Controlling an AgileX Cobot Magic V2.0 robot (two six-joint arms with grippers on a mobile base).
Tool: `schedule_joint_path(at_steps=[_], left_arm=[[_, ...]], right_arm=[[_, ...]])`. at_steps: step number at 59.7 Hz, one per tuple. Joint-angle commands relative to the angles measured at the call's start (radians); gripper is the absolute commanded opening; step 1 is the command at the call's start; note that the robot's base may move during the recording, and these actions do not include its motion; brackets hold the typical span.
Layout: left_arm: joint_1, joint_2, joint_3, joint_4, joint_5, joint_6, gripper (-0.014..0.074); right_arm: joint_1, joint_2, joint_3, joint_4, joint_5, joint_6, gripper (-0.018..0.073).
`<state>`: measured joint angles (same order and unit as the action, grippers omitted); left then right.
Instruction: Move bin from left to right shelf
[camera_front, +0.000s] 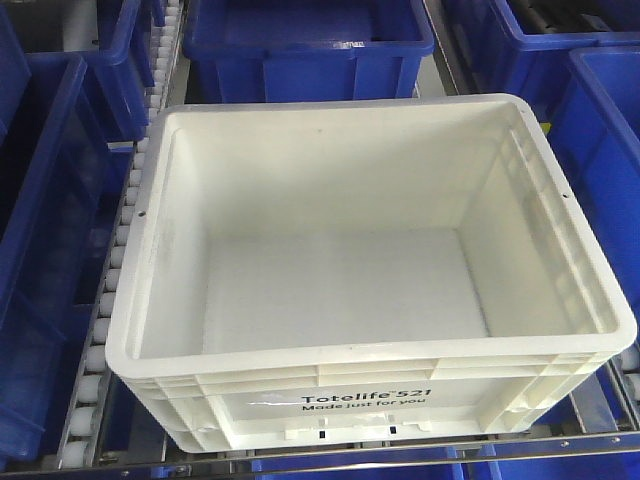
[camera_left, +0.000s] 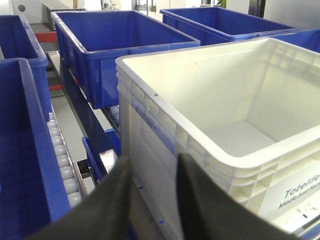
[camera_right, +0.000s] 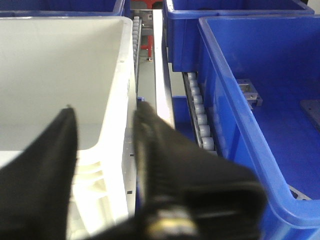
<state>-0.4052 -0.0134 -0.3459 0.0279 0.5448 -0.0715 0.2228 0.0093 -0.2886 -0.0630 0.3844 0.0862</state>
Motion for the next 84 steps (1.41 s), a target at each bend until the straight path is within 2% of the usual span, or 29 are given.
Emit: schedule_joint_path(at_steps=[1, 47, 52, 56, 62, 69, 75, 84], left_arm=[[-0.007, 0.007, -0.023, -0.009, -0.079, -0.008, 0.0008], [0.003, 0.007, -0.023, -0.008, -0.058, -0.009, -0.0008], [0.059, 0.006, -0.023, -0.008, -0.075, -0.009, -0.0008], [0.135, 0.006, -0.023, -0.009, -0.073, -0.009, -0.0008], [0.251, 0.006, -0.023, -0.067, -0.074, -0.011, -0.0008], [0.347, 0.006, -0.018, -0.085, -0.076, -0.004, -0.0008], [0.395, 0.005, 0.045, -0.083, -0.133, 0.044, -0.0008], [0.420, 0.005, 0.166, -0.075, -0.279, 0.044, -0.0008]], right_arm=[[-0.004, 0.012, -0.023, -0.002, -0.082, -0.011, 0.0002], [-0.004, 0.012, -0.023, -0.002, -0.052, -0.001, -0.0008], [-0.004, 0.012, -0.023, -0.002, -0.052, -0.001, -0.0008], [-0.004, 0.012, -0.023, -0.002, -0.052, -0.001, -0.0008], [-0.004, 0.012, -0.023, -0.002, -0.052, -0.001, -0.0008], [-0.004, 0.012, -0.023, -0.002, -0.052, -0.001, -0.0008], [-0.004, 0.012, -0.023, -0.002, -0.052, -0.001, -0.0008], [-0.004, 0.012, -0.023, -0.002, -0.052, -0.001, -0.0008]])
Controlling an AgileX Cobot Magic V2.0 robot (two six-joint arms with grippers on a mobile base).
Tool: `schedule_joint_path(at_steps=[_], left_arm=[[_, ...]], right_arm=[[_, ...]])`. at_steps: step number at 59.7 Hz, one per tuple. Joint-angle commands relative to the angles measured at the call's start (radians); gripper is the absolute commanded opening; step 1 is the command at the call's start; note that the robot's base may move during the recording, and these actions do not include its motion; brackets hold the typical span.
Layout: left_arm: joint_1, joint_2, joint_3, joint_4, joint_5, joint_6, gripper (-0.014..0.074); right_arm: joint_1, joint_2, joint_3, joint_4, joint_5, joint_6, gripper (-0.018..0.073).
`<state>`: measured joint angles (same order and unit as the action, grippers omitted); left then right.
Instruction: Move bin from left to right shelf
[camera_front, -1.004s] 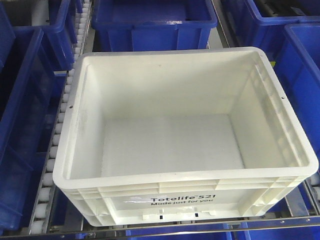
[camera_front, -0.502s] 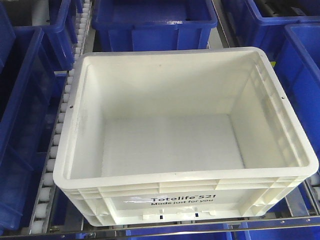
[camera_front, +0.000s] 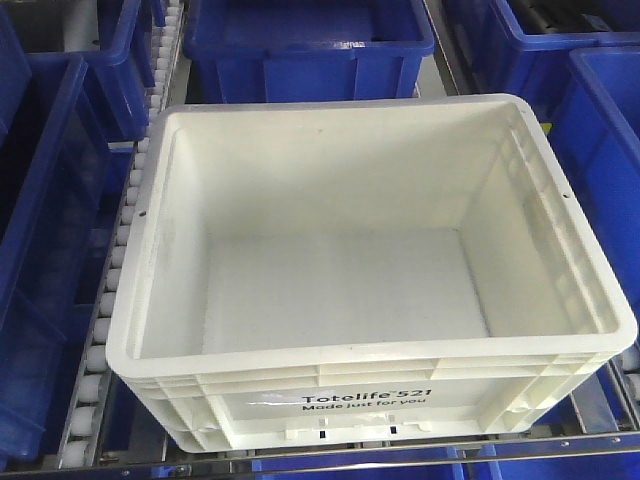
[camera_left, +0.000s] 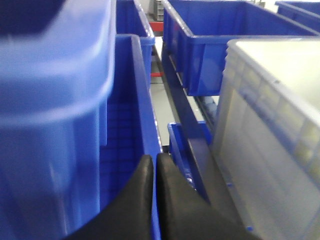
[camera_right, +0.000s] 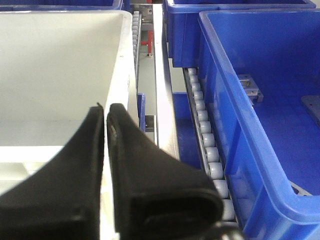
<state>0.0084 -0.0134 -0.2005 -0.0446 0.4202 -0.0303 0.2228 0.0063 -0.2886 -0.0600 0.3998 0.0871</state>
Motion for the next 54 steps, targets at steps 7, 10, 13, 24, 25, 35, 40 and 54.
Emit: schedule_joint_path(at_steps=[7, 10, 13, 24, 25, 35, 40, 54], left_arm=[[0.006, 0.005, 0.118, 0.008, -0.273, -0.001, -0.0008], [0.005, 0.005, 0.155, 0.021, -0.328, -0.001, -0.0008], [0.005, 0.005, 0.193, 0.028, -0.379, -0.001, -0.0008], [0.005, 0.005, 0.247, 0.096, -0.461, -0.062, -0.0008], [0.005, 0.005, 0.247, 0.096, -0.461, -0.062, -0.0008], [0.006, 0.004, 0.247, 0.091, -0.459, -0.061, -0.0008], [0.006, 0.004, 0.247, 0.091, -0.457, -0.061, -0.0008], [0.006, 0.005, 0.246, 0.091, -0.456, -0.061, -0.0008]], right_arm=[[-0.004, 0.015, -0.023, -0.005, -0.067, -0.002, -0.0008], [-0.004, 0.015, -0.023, -0.005, -0.067, -0.002, -0.0008], [-0.004, 0.015, -0.023, -0.005, -0.067, -0.002, -0.0008], [-0.004, 0.015, -0.023, -0.005, -0.067, -0.002, -0.0008], [-0.004, 0.015, -0.023, -0.005, -0.067, -0.002, -0.0008], [-0.004, 0.015, -0.023, -0.005, -0.067, -0.002, -0.0008], [-0.004, 0.015, -0.023, -0.005, -0.067, -0.002, -0.0008], [-0.004, 0.015, -0.023, -0.005, -0.067, -0.002, -0.0008]])
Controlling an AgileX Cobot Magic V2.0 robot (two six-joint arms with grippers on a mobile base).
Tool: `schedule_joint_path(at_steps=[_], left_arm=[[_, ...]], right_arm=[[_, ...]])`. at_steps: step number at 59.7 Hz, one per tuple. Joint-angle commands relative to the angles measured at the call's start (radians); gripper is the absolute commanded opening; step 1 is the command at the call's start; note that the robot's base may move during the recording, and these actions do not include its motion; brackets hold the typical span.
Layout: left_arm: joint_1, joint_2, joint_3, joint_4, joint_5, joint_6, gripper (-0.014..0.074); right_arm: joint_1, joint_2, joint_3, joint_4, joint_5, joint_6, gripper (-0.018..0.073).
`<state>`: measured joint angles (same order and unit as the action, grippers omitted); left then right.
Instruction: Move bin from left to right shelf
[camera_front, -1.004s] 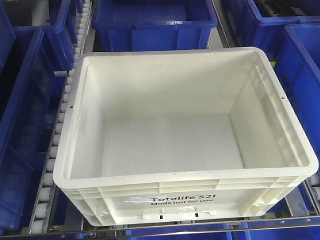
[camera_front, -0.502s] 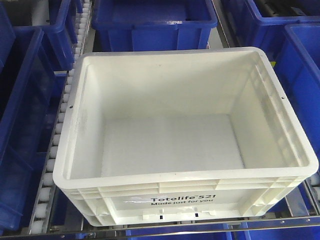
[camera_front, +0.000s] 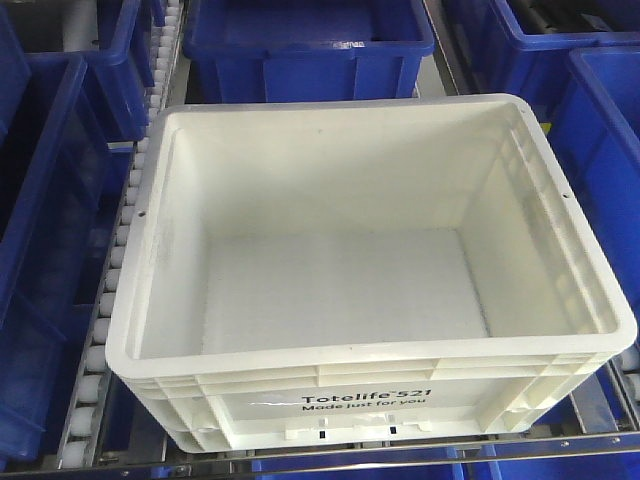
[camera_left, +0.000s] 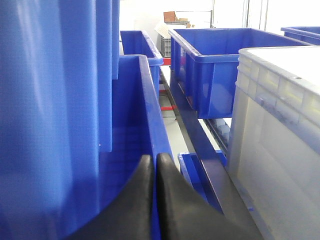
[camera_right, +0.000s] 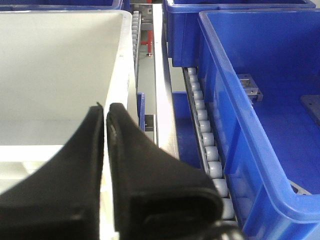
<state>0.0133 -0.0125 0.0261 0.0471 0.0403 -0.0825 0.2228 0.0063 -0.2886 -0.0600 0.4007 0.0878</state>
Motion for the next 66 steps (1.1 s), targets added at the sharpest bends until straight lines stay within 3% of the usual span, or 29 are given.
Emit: schedule_joint_path(at_steps=[1, 39, 46, 66], left_arm=[[0.001, 0.004, 0.019, -0.001, -0.077, -0.009, -0.0008], [0.001, 0.004, 0.019, -0.001, -0.077, -0.009, -0.0008], [0.001, 0.004, 0.019, -0.001, -0.077, -0.009, -0.0008], [0.001, 0.005, 0.019, -0.001, -0.077, -0.009, -0.0008]], right_arm=[[-0.004, 0.015, -0.023, -0.005, -0.068, -0.002, -0.0008], [-0.004, 0.015, -0.023, -0.005, -0.070, -0.002, -0.0008], [-0.008, 0.015, -0.015, -0.068, -0.075, -0.005, -0.0008], [-0.135, -0.027, 0.267, 0.019, -0.401, -0.005, -0.0008]])
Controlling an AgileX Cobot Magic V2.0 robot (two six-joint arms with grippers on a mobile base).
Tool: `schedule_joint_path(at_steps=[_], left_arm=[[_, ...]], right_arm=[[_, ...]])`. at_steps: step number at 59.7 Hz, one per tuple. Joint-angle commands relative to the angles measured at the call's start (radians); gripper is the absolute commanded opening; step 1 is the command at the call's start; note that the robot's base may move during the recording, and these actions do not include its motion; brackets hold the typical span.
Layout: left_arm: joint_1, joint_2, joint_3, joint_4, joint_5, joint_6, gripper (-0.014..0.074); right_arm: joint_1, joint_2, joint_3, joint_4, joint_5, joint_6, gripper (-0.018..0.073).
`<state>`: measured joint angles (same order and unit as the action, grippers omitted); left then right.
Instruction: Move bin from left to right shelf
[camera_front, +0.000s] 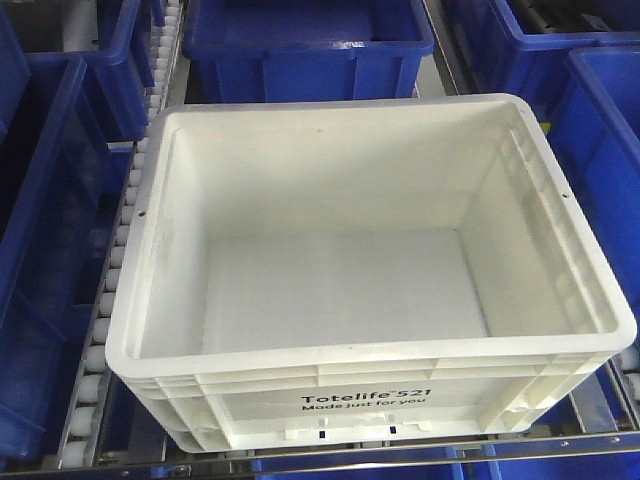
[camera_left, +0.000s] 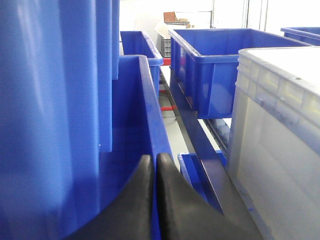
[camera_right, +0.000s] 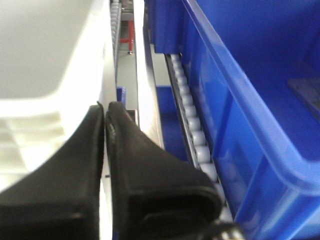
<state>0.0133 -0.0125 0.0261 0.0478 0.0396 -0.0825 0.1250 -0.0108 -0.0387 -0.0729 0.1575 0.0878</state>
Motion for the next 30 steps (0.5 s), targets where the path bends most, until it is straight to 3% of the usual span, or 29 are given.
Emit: schedule_joint_path(at_steps=[1, 11, 30], left_arm=[[0.001, 0.005, 0.019, -0.002, -0.076, -0.009, -0.0008], [0.001, 0.005, 0.019, -0.002, -0.076, -0.009, -0.0008], [0.001, 0.005, 0.019, -0.002, -0.076, -0.009, -0.0008]], right_arm=[[-0.049, -0.010, 0.029, 0.044, -0.158, -0.005, -0.0008], [-0.117, -0.010, 0.086, 0.157, -0.175, -0.043, -0.0008], [-0.115, -0.010, 0.087, 0.158, -0.158, -0.184, -0.0008]])
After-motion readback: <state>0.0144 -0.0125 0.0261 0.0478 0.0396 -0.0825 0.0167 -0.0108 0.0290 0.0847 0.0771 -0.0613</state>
